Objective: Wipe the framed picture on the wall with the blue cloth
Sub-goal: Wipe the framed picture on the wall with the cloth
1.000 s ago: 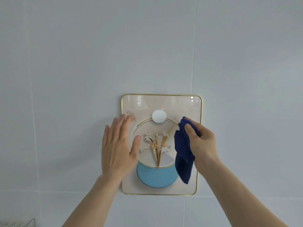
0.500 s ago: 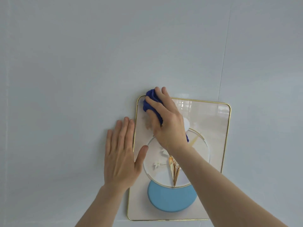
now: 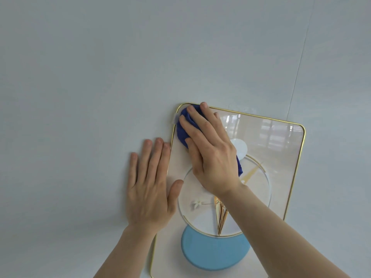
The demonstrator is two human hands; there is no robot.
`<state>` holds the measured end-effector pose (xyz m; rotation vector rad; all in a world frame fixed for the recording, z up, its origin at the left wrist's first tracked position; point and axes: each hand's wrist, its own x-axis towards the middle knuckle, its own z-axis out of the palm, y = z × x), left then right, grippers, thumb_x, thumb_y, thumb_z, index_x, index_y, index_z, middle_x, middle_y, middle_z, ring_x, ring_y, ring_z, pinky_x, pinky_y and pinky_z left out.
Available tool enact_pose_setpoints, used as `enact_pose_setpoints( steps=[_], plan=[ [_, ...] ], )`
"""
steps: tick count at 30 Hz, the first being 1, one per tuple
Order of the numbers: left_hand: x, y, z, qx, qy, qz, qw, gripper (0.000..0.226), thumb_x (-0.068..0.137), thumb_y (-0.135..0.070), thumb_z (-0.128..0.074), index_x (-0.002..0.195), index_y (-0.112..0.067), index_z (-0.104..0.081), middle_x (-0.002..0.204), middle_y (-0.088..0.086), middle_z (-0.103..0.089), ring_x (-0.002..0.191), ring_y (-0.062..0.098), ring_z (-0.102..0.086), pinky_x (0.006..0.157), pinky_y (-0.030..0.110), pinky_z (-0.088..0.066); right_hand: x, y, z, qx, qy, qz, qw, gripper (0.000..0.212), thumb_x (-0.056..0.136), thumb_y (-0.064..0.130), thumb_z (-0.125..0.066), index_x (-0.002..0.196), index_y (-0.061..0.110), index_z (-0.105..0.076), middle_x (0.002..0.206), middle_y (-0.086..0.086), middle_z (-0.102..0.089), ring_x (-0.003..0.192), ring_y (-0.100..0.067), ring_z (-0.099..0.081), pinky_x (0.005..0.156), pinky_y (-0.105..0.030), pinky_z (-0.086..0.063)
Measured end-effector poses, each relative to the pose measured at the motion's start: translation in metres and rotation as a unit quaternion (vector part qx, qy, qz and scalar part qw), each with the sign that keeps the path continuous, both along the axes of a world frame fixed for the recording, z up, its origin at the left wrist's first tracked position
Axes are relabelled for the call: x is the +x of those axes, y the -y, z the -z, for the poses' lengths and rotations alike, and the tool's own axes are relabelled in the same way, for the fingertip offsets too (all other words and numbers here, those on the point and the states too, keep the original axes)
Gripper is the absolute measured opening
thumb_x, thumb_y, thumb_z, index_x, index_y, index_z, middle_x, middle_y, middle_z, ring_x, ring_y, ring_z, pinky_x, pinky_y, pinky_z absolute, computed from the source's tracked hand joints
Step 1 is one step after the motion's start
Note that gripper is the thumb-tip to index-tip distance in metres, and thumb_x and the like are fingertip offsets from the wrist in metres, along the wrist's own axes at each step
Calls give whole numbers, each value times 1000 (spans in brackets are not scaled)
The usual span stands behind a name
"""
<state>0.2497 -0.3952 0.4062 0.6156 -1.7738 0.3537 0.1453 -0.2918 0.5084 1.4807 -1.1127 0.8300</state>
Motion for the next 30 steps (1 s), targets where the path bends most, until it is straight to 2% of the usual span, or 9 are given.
enact_pose_setpoints(
  steps=[6,14,25,30],
  plan=[
    [0,-1,0,-6,-16,18,1000,73,102,-51,-11,161,-9,-21,170,7,-22,160,24,-14,129,52,-14,0,-1,8,7,-22,18,1000,35,105,7,-56,139,6,-65,152,-12,-58,154,-35,-39,124,-55,-36],
    [0,-1,0,3,-5,11,1000,72,103,-51,-10,161,-10,-20,170,7,-20,160,24,-12,130,49,-8,-4,0,15,4,-41,32,999,35,105,3,-58,139,8,-66,151,-12,-60,152,-37,-42,127,-54,-33],
    [0,-1,-1,-5,-16,15,1000,71,103,-51,-11,161,-10,-21,170,6,-20,160,24,-14,129,52,-12,-10,-2,28,18,-55,24,998,38,103,1,-61,139,10,-66,151,-11,-60,151,-37,-43,124,-57,-36],
    [-1,-1,0,-8,-14,15,1000,70,104,-51,-11,162,-13,-16,170,5,-18,160,24,-13,129,52,-12,-15,-3,33,24,-64,21,997,38,99,-2,-66,136,9,-69,148,-12,-63,148,-37,-47,120,-59,-40]
  ],
)
